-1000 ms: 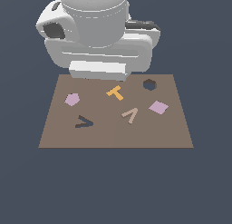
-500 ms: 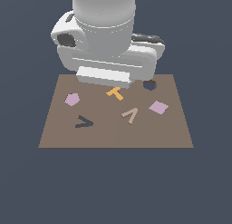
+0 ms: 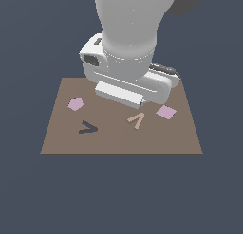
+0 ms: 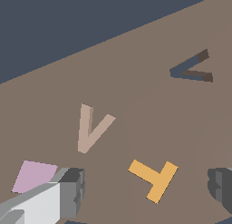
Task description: Insert a designated object into the corresponding slot on a board.
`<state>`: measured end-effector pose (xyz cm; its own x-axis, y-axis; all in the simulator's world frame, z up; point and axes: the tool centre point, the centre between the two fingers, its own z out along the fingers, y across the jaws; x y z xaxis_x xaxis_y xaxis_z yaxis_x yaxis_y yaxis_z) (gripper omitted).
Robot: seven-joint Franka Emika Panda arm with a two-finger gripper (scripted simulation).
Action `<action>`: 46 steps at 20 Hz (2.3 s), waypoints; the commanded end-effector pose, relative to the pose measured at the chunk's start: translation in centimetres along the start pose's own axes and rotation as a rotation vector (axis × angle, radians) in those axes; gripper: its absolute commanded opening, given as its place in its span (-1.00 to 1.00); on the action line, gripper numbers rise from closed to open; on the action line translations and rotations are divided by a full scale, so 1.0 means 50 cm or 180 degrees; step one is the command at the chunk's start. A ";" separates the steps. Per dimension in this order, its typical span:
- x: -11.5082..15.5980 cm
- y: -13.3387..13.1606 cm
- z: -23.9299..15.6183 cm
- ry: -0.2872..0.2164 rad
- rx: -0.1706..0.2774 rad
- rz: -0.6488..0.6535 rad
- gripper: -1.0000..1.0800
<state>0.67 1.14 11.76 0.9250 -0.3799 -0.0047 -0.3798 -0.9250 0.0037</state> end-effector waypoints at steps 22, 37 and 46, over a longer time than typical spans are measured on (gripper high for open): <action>0.033 -0.104 0.134 0.0013 0.0014 0.1261 0.92; 0.034 -0.104 0.175 0.0012 0.0014 0.1268 -1.00; 0.034 -0.104 0.175 0.0012 0.0014 0.1268 -1.00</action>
<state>4.18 5.31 3.02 0.7054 -0.7088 0.0001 -0.7088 -0.7054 -0.0002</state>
